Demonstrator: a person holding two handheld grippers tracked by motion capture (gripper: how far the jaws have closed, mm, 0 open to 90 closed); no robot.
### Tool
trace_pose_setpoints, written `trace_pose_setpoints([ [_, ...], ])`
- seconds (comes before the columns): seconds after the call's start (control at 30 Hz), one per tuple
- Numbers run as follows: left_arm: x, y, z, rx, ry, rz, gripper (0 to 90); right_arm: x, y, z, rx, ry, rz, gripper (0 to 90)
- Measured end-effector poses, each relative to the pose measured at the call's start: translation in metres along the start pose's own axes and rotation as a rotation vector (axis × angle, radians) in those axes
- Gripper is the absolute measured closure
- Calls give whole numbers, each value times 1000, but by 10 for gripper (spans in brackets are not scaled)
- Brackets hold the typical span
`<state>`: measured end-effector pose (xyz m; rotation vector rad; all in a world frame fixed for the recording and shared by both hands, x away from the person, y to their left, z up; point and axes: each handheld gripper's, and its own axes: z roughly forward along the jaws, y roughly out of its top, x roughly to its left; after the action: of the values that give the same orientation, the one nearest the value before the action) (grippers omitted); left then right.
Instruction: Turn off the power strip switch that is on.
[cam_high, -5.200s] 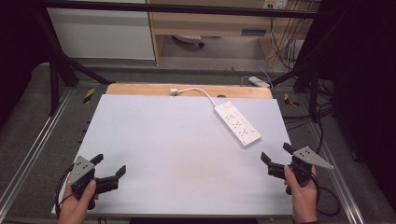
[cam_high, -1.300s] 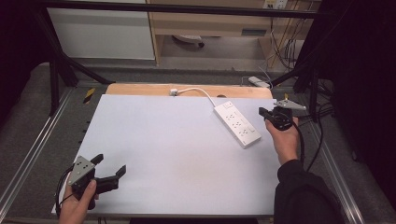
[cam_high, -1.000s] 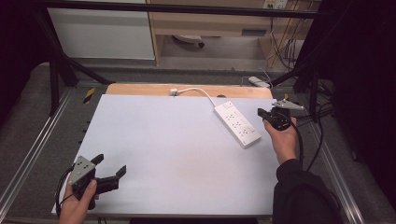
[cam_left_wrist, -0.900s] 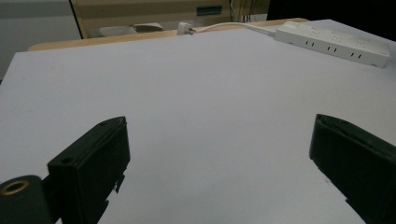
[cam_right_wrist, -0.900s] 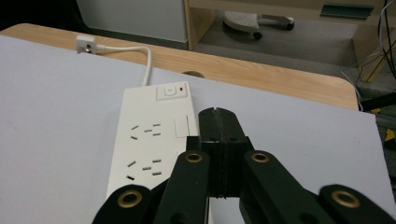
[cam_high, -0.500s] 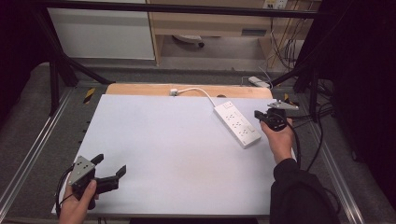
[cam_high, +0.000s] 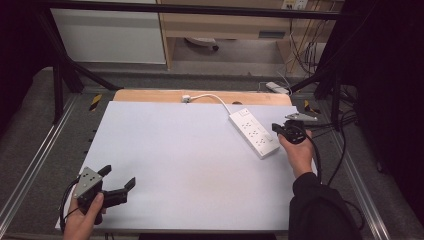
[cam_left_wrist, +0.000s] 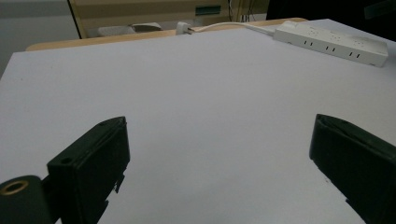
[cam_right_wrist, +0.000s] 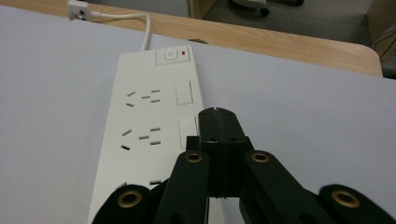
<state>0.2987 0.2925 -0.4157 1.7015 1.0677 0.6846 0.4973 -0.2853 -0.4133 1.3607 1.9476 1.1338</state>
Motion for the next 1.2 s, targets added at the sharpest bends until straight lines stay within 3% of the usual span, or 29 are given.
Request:
trace_pose_setpoints([
  [0.73,0,0,0,3,-2,3,49,1,-15,2,25,12,14,900],
  [1.2,0,0,0,3,-1,4,49,7,-26,1,55,12,-9,900],
])
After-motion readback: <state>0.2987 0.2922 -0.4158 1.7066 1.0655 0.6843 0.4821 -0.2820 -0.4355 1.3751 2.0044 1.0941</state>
